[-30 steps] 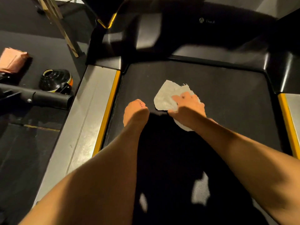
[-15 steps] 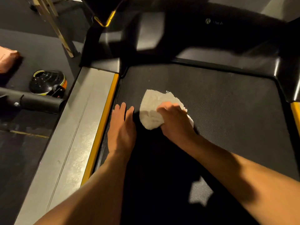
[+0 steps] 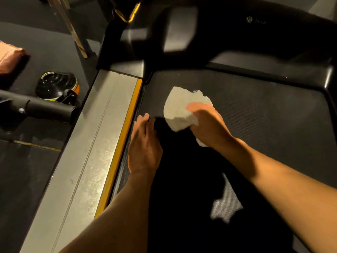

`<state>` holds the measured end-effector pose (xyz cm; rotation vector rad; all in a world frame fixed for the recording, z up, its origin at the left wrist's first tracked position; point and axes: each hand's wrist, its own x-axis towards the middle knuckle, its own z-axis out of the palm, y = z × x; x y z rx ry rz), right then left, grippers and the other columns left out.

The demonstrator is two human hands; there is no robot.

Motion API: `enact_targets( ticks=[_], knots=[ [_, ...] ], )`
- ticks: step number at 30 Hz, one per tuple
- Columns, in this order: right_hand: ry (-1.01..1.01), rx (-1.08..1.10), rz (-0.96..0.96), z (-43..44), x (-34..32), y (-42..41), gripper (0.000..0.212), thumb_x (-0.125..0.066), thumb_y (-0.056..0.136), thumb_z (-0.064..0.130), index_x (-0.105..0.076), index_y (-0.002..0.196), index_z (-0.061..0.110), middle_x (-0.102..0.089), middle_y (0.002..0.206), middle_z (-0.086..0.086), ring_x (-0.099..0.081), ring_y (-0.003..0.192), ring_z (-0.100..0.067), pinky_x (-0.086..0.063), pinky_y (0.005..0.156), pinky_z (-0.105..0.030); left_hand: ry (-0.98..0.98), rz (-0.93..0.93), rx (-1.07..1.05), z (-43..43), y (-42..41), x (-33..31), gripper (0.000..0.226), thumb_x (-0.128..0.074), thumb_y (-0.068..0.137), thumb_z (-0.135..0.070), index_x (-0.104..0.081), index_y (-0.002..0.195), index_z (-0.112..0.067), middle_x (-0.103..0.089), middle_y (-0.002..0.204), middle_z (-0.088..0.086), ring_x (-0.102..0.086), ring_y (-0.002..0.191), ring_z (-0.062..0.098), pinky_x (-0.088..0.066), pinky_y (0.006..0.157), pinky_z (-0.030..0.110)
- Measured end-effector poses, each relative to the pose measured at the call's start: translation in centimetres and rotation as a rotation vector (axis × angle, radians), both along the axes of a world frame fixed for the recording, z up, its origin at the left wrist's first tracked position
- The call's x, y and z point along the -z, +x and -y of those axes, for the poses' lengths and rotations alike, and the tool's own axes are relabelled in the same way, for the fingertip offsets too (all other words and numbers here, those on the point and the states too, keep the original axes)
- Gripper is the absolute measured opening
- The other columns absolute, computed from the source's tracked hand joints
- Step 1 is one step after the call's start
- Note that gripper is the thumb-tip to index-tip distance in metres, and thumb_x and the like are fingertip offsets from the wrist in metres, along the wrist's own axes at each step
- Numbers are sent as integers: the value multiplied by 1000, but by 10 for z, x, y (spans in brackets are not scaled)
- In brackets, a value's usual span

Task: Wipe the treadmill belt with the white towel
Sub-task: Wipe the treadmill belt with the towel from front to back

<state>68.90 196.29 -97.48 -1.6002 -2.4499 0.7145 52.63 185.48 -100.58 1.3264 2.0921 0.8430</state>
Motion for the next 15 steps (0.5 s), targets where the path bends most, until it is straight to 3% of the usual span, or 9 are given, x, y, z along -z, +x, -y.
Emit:
enact_targets(
  ticks=[3,5,7,9,11,12,15],
  knots=[
    [39,-17,-42,1,-24,6,46,-47,80,19,-57,125,13,-58,126,-7,-51,119,-26,-36,91,-26,9,-51,4,-2,0,2,60,-54,96,-26,-30,150,-15,-23,158,4,-16,147,19,-8,114,19],
    [117,21,-38,-32,-31,2,45,-49,78,19,-56,121,12,-56,125,-9,-47,122,-30,-32,85,-23,27,-194,18,-2,2,1,52,-48,97,-22,-36,147,-12,-28,156,7,-20,147,23,-12,118,25],
    [24,50,-48,-70,-24,-7,58,-58,80,12,-43,136,14,-40,142,-12,-29,137,-31,-27,105,-26,35,-239,27,-2,3,1,52,-48,97,-22,-38,146,-11,-31,155,11,-23,146,26,-19,119,34],
    [-63,45,108,-85,-11,-18,71,-61,81,13,-32,145,19,-26,152,-12,-21,140,-34,-23,114,-41,-7,-204,27,-2,3,0,56,-40,97,-36,-33,148,-14,-26,157,9,-19,147,24,-17,115,31],
    [-31,-15,213,-76,-4,-31,67,-57,81,8,-36,143,22,-27,153,-8,-22,139,-34,-25,112,-50,-23,-206,42,-1,2,-2,65,-23,93,-48,-31,149,-17,-22,159,5,-15,148,21,-10,112,23],
    [-17,-54,215,-66,-1,-32,66,-55,80,5,-39,141,24,-30,152,-4,-24,139,-33,-27,110,-50,-28,-184,39,-2,1,-3,64,-23,94,-48,-30,150,-18,-21,159,4,-14,148,20,-9,110,21],
    [-74,-105,99,-26,2,-12,58,-54,76,1,-56,121,36,-49,135,7,-42,130,-25,-37,103,-34,-7,-200,45,-2,0,1,49,-37,101,-29,-34,148,-16,-22,159,4,-14,148,20,-7,113,21]
  ],
)
